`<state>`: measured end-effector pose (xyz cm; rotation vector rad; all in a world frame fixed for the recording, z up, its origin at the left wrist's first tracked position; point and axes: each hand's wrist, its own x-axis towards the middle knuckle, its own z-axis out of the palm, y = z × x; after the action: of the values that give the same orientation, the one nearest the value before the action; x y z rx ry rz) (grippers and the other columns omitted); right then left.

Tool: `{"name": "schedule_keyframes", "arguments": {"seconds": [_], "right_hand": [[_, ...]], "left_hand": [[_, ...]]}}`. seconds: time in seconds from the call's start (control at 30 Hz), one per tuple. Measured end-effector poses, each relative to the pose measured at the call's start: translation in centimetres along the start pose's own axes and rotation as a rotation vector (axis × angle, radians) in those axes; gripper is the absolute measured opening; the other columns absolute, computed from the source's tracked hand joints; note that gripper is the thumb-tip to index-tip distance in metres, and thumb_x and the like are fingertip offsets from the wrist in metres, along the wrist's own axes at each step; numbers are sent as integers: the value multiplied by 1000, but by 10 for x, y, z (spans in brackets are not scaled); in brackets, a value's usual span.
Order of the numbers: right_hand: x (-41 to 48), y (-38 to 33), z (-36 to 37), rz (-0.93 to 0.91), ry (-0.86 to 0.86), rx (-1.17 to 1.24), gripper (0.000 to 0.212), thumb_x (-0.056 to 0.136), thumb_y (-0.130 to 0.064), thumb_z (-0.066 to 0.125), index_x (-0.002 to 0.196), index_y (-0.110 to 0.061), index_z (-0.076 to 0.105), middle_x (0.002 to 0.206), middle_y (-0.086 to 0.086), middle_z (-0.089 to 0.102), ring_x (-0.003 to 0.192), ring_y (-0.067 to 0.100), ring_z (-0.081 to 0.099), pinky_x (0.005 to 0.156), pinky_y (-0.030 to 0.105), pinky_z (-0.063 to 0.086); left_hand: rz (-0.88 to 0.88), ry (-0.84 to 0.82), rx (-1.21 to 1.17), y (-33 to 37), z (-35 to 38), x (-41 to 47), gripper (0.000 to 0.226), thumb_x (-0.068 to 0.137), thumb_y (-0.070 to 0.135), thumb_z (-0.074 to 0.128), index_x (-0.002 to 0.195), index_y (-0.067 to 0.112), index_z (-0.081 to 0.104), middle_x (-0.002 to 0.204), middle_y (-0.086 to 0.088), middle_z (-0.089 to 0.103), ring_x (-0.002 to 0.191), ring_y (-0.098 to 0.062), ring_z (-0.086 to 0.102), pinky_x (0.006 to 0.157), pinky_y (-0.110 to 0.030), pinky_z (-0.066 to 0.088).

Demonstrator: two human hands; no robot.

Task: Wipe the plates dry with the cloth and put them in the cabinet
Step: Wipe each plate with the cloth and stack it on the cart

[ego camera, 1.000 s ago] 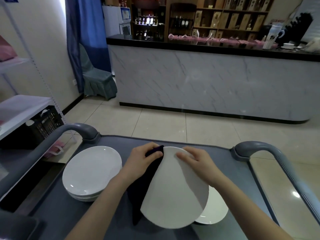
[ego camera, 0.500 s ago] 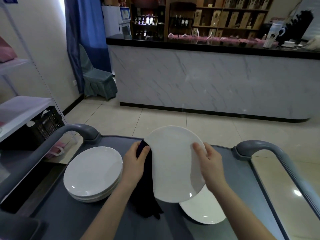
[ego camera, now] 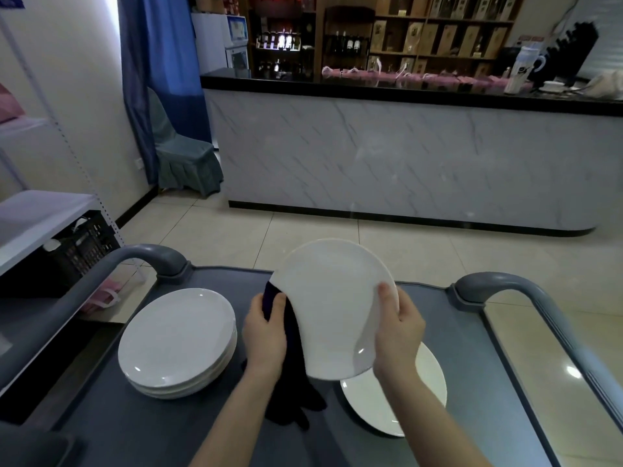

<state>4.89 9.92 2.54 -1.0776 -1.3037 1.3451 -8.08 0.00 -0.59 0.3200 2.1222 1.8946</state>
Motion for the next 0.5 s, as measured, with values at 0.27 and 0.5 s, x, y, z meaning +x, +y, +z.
{"name": "schedule_keyframes", "arguments": {"seconds": [0.27,0.5], "right_hand": [[18,-10,-24,-82,-363,-185,6,88,-40,66,93,-36,67,89,-11,72,84,14,68,73,30,53],[41,-28,-21,-182,-752,-516,12,97,-33,62,94,-31,73,89,-12,73,84,5,66,72,20,49]], "left_hand": [[77,-53,-33,1,-15,7,10,96,29,60,90,23,65,84,6,71,85,-19,65,77,-34,52],[308,-482,227,25,-14,19,15,90,22,69,79,31,67,72,13,68,65,1,57,62,-13,44]]}}
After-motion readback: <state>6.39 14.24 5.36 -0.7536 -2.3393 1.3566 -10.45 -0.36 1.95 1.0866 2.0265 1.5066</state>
